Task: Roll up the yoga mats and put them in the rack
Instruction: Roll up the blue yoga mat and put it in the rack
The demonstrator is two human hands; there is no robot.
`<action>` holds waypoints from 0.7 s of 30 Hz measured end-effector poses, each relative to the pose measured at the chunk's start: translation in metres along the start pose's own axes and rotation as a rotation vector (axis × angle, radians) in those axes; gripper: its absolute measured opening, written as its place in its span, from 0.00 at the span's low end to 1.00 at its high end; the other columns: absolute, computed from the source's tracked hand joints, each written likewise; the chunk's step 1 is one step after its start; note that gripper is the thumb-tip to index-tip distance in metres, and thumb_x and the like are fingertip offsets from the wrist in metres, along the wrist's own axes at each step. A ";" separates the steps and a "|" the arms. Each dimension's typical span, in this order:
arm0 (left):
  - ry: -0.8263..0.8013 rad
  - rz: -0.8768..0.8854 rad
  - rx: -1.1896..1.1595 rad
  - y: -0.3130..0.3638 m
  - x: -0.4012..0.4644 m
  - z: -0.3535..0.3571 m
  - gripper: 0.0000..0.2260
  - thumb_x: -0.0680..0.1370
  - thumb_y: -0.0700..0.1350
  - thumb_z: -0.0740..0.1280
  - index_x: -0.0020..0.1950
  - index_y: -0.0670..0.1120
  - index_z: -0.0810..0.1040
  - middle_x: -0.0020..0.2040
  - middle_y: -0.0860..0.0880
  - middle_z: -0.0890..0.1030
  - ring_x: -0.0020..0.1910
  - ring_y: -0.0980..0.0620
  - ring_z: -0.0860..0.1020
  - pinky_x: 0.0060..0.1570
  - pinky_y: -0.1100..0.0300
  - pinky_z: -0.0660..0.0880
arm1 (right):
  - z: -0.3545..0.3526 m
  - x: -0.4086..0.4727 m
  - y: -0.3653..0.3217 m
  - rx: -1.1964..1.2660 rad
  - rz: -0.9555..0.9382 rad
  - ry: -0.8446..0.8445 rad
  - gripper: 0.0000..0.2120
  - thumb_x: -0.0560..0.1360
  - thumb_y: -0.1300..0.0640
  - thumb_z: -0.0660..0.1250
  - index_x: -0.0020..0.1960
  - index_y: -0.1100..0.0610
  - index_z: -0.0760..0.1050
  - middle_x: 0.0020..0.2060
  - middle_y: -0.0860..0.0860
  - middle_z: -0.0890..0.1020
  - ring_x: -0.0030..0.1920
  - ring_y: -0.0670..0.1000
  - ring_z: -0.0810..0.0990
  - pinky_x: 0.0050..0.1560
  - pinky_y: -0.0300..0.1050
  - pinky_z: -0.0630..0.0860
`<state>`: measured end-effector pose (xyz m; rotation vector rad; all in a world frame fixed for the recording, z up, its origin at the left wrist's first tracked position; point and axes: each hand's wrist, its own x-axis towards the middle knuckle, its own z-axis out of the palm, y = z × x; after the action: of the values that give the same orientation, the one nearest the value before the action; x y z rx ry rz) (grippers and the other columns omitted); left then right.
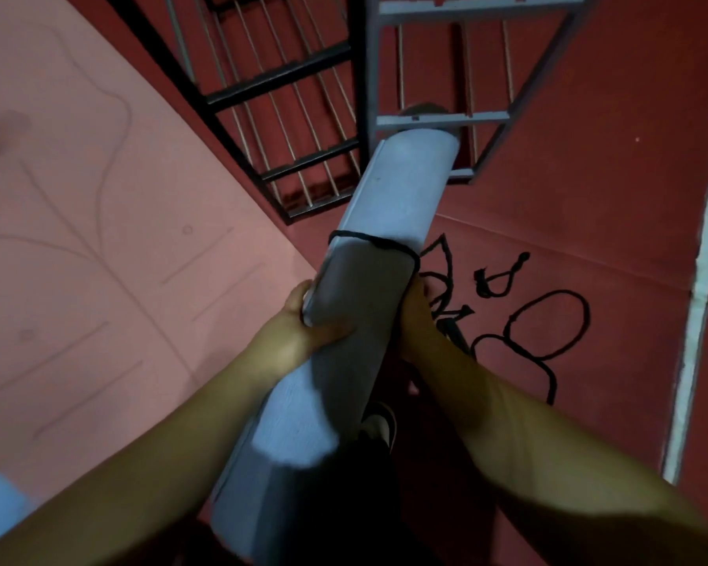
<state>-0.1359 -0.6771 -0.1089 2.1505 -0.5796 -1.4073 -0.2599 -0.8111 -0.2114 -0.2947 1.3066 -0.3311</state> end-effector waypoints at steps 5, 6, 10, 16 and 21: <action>0.039 -0.020 -0.104 -0.029 -0.023 -0.010 0.43 0.61 0.64 0.77 0.73 0.62 0.63 0.60 0.60 0.80 0.57 0.58 0.80 0.64 0.51 0.75 | 0.015 -0.012 0.031 -0.039 0.023 -0.026 0.31 0.77 0.32 0.57 0.64 0.56 0.77 0.58 0.57 0.83 0.59 0.59 0.80 0.63 0.59 0.76; 0.039 -0.023 -0.117 -0.031 -0.024 -0.011 0.42 0.61 0.64 0.77 0.72 0.62 0.64 0.59 0.60 0.81 0.57 0.58 0.80 0.63 0.51 0.75 | 0.015 -0.013 0.034 -0.058 0.035 -0.024 0.34 0.73 0.29 0.60 0.65 0.55 0.77 0.58 0.57 0.82 0.59 0.59 0.81 0.63 0.60 0.75; 0.031 0.003 -0.054 -0.018 -0.016 -0.006 0.47 0.61 0.68 0.74 0.76 0.59 0.61 0.63 0.59 0.77 0.59 0.54 0.79 0.63 0.55 0.74 | 0.009 -0.003 0.022 -0.009 -0.004 -0.055 0.29 0.74 0.33 0.65 0.61 0.56 0.79 0.61 0.59 0.80 0.63 0.61 0.78 0.65 0.63 0.73; 0.022 0.039 -0.087 0.007 0.006 0.005 0.39 0.72 0.62 0.73 0.77 0.55 0.60 0.67 0.54 0.75 0.59 0.53 0.77 0.59 0.61 0.74 | 0.003 -0.004 -0.031 -0.072 -0.160 -0.102 0.25 0.78 0.39 0.62 0.62 0.57 0.80 0.56 0.58 0.83 0.57 0.59 0.82 0.60 0.60 0.78; 0.005 0.120 -0.241 0.037 0.020 0.019 0.38 0.71 0.58 0.75 0.77 0.55 0.61 0.64 0.57 0.74 0.59 0.55 0.76 0.59 0.60 0.74 | 0.011 0.002 -0.079 -0.014 -0.196 -0.179 0.23 0.78 0.41 0.62 0.61 0.57 0.80 0.55 0.56 0.84 0.56 0.57 0.83 0.56 0.52 0.80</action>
<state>-0.1493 -0.7211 -0.1067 1.8974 -0.5002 -1.3338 -0.2539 -0.8841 -0.1795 -0.4559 1.1067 -0.4505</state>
